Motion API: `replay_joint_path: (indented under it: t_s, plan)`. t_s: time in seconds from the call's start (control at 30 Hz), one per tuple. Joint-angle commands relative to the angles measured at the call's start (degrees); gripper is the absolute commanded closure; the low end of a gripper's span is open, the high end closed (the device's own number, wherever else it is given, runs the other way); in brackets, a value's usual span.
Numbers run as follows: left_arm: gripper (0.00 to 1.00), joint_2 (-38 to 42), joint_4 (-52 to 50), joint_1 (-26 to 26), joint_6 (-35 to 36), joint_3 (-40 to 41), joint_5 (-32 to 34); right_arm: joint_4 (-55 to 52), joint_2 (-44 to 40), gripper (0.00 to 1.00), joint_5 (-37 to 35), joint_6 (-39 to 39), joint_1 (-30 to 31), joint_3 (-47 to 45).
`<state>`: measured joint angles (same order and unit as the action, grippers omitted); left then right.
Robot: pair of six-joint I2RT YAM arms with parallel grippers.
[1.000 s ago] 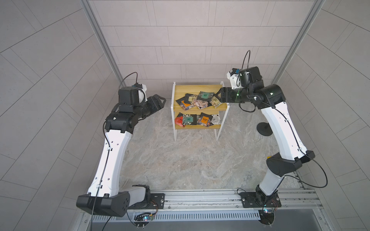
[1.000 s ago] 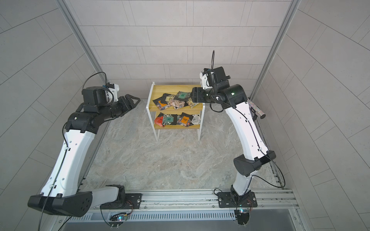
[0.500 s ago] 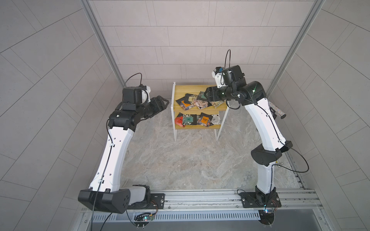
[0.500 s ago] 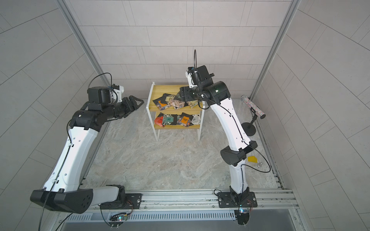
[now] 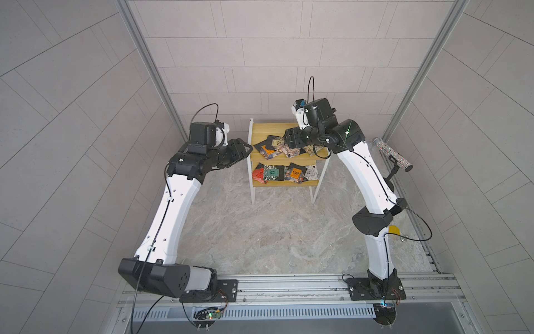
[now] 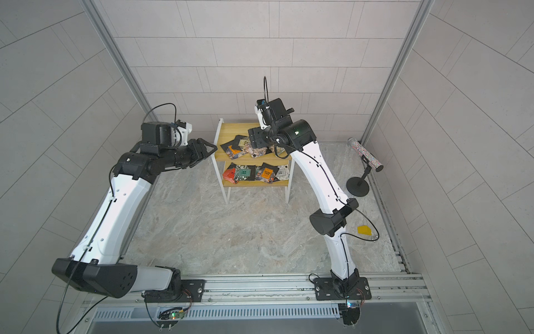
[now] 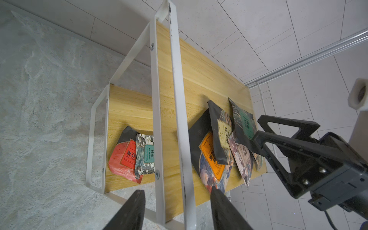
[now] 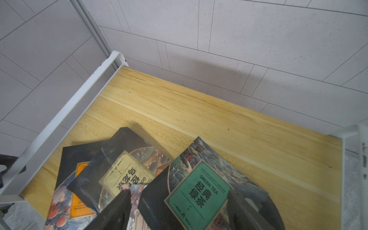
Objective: Remove the tea bags from the shelf
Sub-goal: Pick up the tea bag from the shelf.
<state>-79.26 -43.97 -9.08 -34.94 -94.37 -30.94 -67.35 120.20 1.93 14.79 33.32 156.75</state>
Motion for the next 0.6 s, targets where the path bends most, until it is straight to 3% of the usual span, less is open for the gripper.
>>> replay_joint_path:
  t_s: [0.0,0.57]
  plan:
    - [0.45,0.42,-0.41,-0.11,1.14,0.45,-0.43,0.11,0.85,0.21,-3.71,-2.06,0.7,1.19]
    - [0.46,0.53,-0.59,-0.06,1.19,1.47,-0.26,-3.75,2.1,0.16,-6.09,-3.41,1.7,-0.73]
